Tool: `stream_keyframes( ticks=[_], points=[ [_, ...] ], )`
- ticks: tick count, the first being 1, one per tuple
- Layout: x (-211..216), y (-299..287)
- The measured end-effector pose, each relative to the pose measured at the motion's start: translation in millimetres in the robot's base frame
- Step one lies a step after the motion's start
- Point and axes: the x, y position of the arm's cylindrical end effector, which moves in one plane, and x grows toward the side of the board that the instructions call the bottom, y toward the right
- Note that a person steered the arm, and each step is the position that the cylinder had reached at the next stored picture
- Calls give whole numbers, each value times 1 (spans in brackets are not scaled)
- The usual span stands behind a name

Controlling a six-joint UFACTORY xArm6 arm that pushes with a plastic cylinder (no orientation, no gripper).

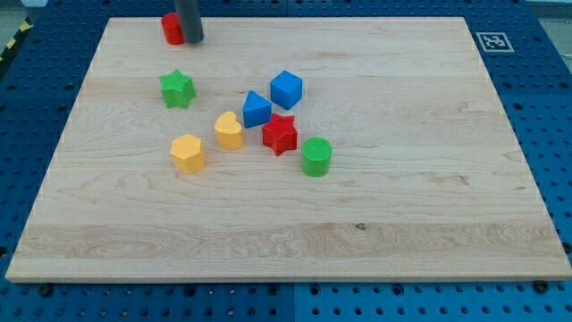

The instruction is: Point your arm to the blue cube

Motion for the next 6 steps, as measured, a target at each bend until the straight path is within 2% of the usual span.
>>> stream_keyframes(
  ticks=[1, 2, 4, 5, 6],
  points=[
    [-1, -9],
    [6, 11],
    [66, 107],
    [72, 135],
    [84, 135]
  ],
)
